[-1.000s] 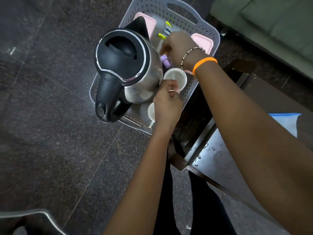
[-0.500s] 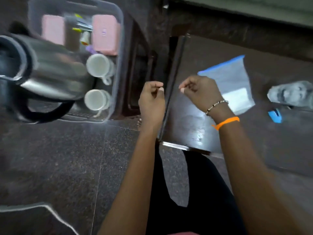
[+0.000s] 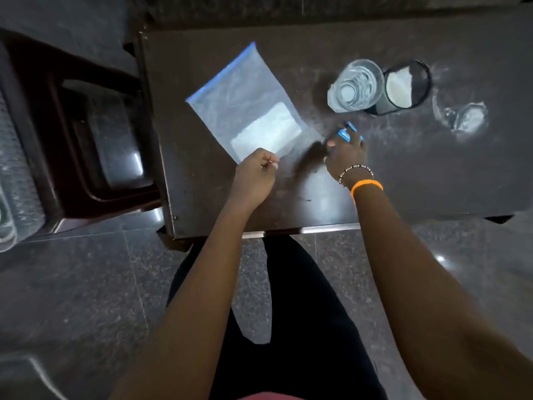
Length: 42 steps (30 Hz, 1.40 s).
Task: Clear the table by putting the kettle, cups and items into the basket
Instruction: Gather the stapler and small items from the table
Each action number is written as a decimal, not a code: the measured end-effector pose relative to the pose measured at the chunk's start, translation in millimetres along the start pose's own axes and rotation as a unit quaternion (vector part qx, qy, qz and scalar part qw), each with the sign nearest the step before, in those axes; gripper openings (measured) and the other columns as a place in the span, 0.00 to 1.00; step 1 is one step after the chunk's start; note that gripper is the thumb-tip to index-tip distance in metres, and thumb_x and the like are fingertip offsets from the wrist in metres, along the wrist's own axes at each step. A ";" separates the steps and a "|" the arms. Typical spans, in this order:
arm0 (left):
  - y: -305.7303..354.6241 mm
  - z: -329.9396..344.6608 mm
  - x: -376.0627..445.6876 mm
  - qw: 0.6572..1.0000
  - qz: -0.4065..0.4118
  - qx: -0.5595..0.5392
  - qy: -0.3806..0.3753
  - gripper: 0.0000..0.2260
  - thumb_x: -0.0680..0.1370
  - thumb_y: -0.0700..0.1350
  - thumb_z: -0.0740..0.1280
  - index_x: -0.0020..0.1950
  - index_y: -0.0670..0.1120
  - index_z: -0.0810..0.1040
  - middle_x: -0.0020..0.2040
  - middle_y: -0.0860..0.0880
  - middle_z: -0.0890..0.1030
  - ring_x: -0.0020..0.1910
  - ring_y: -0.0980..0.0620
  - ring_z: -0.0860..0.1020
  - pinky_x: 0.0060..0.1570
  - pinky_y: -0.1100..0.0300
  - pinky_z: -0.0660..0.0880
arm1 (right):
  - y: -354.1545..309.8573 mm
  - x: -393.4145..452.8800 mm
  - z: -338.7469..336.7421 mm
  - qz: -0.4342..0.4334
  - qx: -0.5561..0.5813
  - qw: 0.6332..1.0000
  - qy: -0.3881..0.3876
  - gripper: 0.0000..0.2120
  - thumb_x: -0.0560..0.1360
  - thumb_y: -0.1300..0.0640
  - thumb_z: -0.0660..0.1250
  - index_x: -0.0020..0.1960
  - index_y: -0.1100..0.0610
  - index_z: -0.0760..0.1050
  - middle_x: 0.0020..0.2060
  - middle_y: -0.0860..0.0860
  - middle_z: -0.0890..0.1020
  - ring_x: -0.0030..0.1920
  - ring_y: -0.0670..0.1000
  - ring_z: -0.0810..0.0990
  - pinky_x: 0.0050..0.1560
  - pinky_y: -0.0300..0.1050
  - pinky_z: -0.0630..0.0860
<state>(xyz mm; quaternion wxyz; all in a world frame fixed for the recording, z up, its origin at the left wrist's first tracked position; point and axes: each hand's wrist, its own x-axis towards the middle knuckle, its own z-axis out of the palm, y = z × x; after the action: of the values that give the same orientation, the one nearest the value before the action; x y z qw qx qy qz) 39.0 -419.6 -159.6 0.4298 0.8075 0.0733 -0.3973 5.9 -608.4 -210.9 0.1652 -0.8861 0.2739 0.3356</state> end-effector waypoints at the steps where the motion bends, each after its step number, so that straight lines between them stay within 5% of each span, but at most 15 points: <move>1: 3.0 6.8 1.8 1.000 0.000 0.014 -0.016 0.07 0.78 0.41 0.61 0.50 0.47 0.77 0.46 0.51 0.76 0.46 0.52 0.76 0.38 0.70 0.67 | 10.2 6.7 1.7 0.005 -0.008 1.000 -0.006 0.18 0.74 0.59 0.63 0.64 0.56 0.72 0.75 0.56 0.58 0.76 0.58 0.53 0.72 0.49 0.60; 5: 6.6 21.4 7.0 0.998 -0.018 0.049 -0.039 0.07 0.78 0.42 0.60 0.53 0.46 0.77 0.48 0.50 0.76 0.49 0.53 0.74 0.48 0.63 0.69 | 30.1 25.4 1.6 0.002 -0.016 1.000 -0.026 0.18 0.73 0.59 0.65 0.63 0.58 0.74 0.75 0.59 0.54 0.75 0.59 0.54 0.73 0.50 0.59; 14: -7.4 15.1 2.4 0.999 -0.028 0.020 -0.007 0.07 0.78 0.42 0.61 0.47 0.52 0.77 0.46 0.52 0.77 0.46 0.53 0.77 0.42 0.66 0.68 | 17.6 15.6 -2.5 -0.044 0.074 0.996 -0.019 0.19 0.73 0.61 0.68 0.63 0.56 0.76 0.71 0.56 0.67 0.68 0.57 0.70 0.73 0.49 0.61; 19: -17.2 -22.1 -11.9 0.987 -0.021 -0.123 0.104 0.08 0.77 0.38 0.62 0.47 0.49 0.78 0.39 0.51 0.77 0.36 0.56 0.75 0.46 0.59 0.71 | -44.5 -38.5 1.3 -0.077 0.390 0.917 0.040 0.14 0.69 0.72 0.67 0.53 0.65 0.81 0.59 0.61 0.78 0.54 0.52 0.77 0.52 0.29 0.72; 22: -29.2 -61.2 -27.2 0.963 -0.021 -0.189 0.191 0.08 0.77 0.37 0.61 0.49 0.47 0.78 0.38 0.53 0.76 0.35 0.56 0.74 0.48 0.58 0.72 | -99.8 -69.2 5.4 -0.112 0.479 0.870 0.027 0.11 0.70 0.74 0.64 0.50 0.67 0.80 0.50 0.57 0.80 0.45 0.50 0.77 0.50 0.41 0.78; 24: -41.7 -94.4 -38.0 0.944 -0.022 -0.227 0.238 0.08 0.77 0.36 0.61 0.51 0.46 0.77 0.40 0.53 0.76 0.36 0.57 0.74 0.49 0.59 0.73 | -142.6 -84.5 8.5 -0.144 0.499 0.854 -0.001 0.10 0.71 0.75 0.63 0.49 0.68 0.79 0.46 0.55 0.78 0.38 0.45 0.76 0.43 0.39 0.80; 29: -85.2 -191.9 -62.0 0.895 -0.033 -0.277 0.348 0.08 0.77 0.36 0.61 0.50 0.47 0.77 0.41 0.54 0.76 0.39 0.57 0.74 0.49 0.59 0.74 | -258.1 -112.0 18.2 -0.245 0.463 0.847 -0.091 0.12 0.71 0.75 0.63 0.47 0.61 0.77 0.32 0.46 0.74 0.30 0.36 0.75 0.39 0.31 0.79; 33: -123.0 -258.5 -75.1 0.866 -0.046 -0.298 0.399 0.09 0.76 0.35 0.60 0.49 0.47 0.76 0.42 0.51 0.76 0.41 0.55 0.74 0.49 0.59 0.74 | -347.8 -131.3 26.1 -0.327 0.398 0.842 -0.159 0.19 0.71 0.77 0.62 0.52 0.56 0.76 0.45 0.52 0.78 0.40 0.45 0.76 0.41 0.32 0.78; 38: -154.1 -314.8 -84.1 0.865 -0.057 -0.276 0.416 0.09 0.76 0.36 0.61 0.51 0.45 0.78 0.43 0.54 0.76 0.42 0.59 0.74 0.46 0.72 0.70 | -439.5 -142.0 43.9 -0.363 0.299 0.875 -0.113 0.17 0.69 0.76 0.62 0.53 0.63 0.80 0.49 0.51 0.79 0.42 0.48 0.77 0.50 0.45 0.78; 42: -168.6 -340.4 -83.0 0.878 -0.068 -0.281 0.381 0.08 0.77 0.38 0.62 0.52 0.44 0.79 0.47 0.52 0.78 0.47 0.55 0.75 0.55 0.59 0.71 | -498.1 -141.3 52.1 -0.362 0.276 0.887 -0.082 0.16 0.68 0.75 0.61 0.52 0.64 0.77 0.48 0.54 0.80 0.47 0.56 0.81 0.51 0.49 0.77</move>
<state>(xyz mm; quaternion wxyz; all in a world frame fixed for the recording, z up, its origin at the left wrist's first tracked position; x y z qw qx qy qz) 102.5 -40.5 -101.1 0.5495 0.7345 0.3951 -0.0500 188.3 -134.5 -97.4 0.5351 -0.8116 0.0014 0.2344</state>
